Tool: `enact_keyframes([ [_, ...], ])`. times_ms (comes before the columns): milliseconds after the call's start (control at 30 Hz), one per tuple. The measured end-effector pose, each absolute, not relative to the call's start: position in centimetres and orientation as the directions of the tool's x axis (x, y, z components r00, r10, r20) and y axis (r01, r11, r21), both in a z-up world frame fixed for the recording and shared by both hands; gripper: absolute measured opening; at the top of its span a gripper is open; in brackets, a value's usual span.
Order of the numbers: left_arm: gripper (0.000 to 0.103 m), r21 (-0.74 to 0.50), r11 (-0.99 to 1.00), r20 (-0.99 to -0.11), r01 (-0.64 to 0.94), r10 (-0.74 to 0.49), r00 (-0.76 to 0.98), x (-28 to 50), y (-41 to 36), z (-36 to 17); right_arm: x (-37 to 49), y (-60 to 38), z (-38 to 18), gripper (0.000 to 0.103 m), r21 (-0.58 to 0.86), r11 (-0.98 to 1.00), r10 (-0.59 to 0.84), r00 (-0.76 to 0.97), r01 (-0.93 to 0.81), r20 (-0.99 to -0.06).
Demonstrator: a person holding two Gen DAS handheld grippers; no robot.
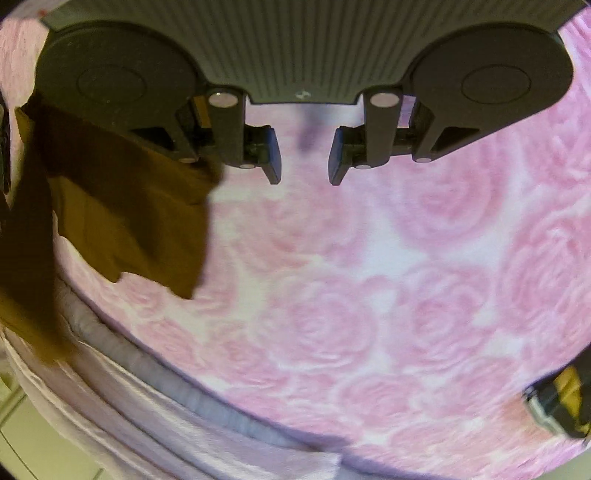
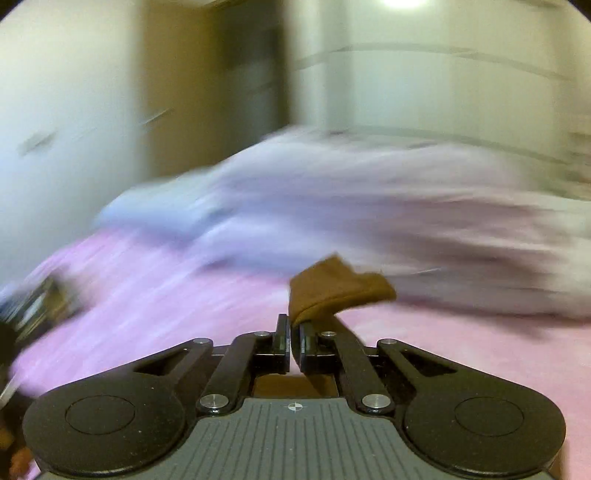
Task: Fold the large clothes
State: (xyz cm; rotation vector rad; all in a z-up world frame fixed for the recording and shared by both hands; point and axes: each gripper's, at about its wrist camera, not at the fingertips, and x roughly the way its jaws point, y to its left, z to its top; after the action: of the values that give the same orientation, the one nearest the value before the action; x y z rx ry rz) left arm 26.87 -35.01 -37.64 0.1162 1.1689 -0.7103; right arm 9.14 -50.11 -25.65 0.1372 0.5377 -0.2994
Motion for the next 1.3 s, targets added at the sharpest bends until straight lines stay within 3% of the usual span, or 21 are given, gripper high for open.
enact_keyframes([
  [33,0.023,-0.272,0.785,-0.877,0.556,-0.44,0.192,27.2,-34.6,-38.2,10.8,-48.5,-27.2,0.0,0.03,0.964,-0.195,0.783,0.263,-0.59],
  [100,0.023,-0.283,0.793,-0.885,0.54,-0.432,0.171,27.6,-34.1,-39.1,13.4,-46.0,-30.7,0.022,0.009,0.982,-0.126,0.688,0.19,-0.715],
  [167,0.025,-0.31,0.792,-0.887,0.526,-0.44,0.141,27.7,-33.8,-39.8,13.6,-45.8,-32.9,0.034,0.027,0.981,-0.102,0.636,0.19,-0.765],
  [300,0.03,-0.413,0.758,-0.851,0.505,-0.519,0.083,27.4,-33.9,-39.9,9.7,-50.8,-33.5,0.036,0.078,0.939,-0.15,0.602,0.336,-0.784],
  [467,0.04,-0.622,0.714,-0.755,0.322,-0.655,-0.005,28.1,-35.8,-41.3,1.3,-57.9,-33.1,0.036,0.023,0.783,-0.349,0.469,0.622,-0.811],
  [600,0.04,-0.69,0.707,-0.716,0.155,-0.698,-0.006,29.2,-37.7,-43.6,-4.2,-62.9,-32.8,0.036,0.018,0.625,-0.427,0.361,0.781,-0.829],
  [667,0.031,-0.691,0.712,-0.716,0.124,-0.698,0.023,29.5,-38.6,-44.1,-5.9,-63.9,-32.7,0.036,-0.008,0.588,-0.455,0.322,0.809,-0.83],
  [700,0.021,-0.672,0.727,-0.729,0.144,-0.683,0.042,29.6,-39.0,-43.8,-6.7,-64.2,-32.7,0.036,-0.027,0.571,-0.469,0.299,0.821,-0.831],
  [733,0.0,-0.637,0.744,-0.748,0.2,-0.66,0.071,29.3,-39.8,-43.2,-7.3,-64.1,-32.7,0.036,-0.034,0.562,-0.472,0.287,0.826,-0.833],
  [833,0.0,-0.405,0.732,-0.787,0.548,-0.584,0.199,26.9,-43.4,-39.5,-9.4,-64.2,-33.1,0.036,-0.03,0.542,-0.467,0.271,0.84,-0.842],
  [900,0.0,-0.079,0.549,-0.738,0.832,-0.594,0.321,22.2,-46.5,-36.6,-10.5,-64.0,-32.8,0.036,-0.026,0.532,-0.464,0.266,0.846,-0.845],
  [933,0.0,0.08,0.396,-0.709,0.915,-0.622,0.332,19.2,-48.0,-35.9,-10.9,-63.9,-32.8,0.036,-0.022,0.528,-0.463,0.265,0.849,-0.846],
  [1000,0.0,0.221,0.183,-0.705,0.958,-0.649,0.287,15.2,-49.4,-36.1,-11.5,-63.9,-33.0,0.036,-0.011,0.523,-0.456,0.269,0.852,-0.848],
  [1133,0.015,0.234,0.011,-0.786,0.972,-0.586,0.196,11.9,-51.1,-38.6,-12.2,-63.9,-33.6,0.036,0.008,0.525,-0.44,0.279,0.851,-0.853],
  [1200,0.018,0.142,0.044,-0.815,0.989,-0.562,0.142,12.5,-50.9,-38.8,-12.2,-64.1,-33.6,0.036,0.008,0.534,-0.433,0.282,0.846,-0.856],
  [1233,0.025,0.069,0.077,-0.814,0.995,-0.571,0.101,13.2,-50.6,-38.3,-12.4,-64.2,-33.7,0.036,0.008,0.542,-0.43,0.286,0.84,-0.856],
  [1300,0.026,-0.116,0.122,-0.783,0.986,-0.622,-0.015,15.2,-49.6,-36.7,-12.6,-64.6,-33.7,0.036,0.006,0.549,-0.441,0.296,0.836,-0.847],
])
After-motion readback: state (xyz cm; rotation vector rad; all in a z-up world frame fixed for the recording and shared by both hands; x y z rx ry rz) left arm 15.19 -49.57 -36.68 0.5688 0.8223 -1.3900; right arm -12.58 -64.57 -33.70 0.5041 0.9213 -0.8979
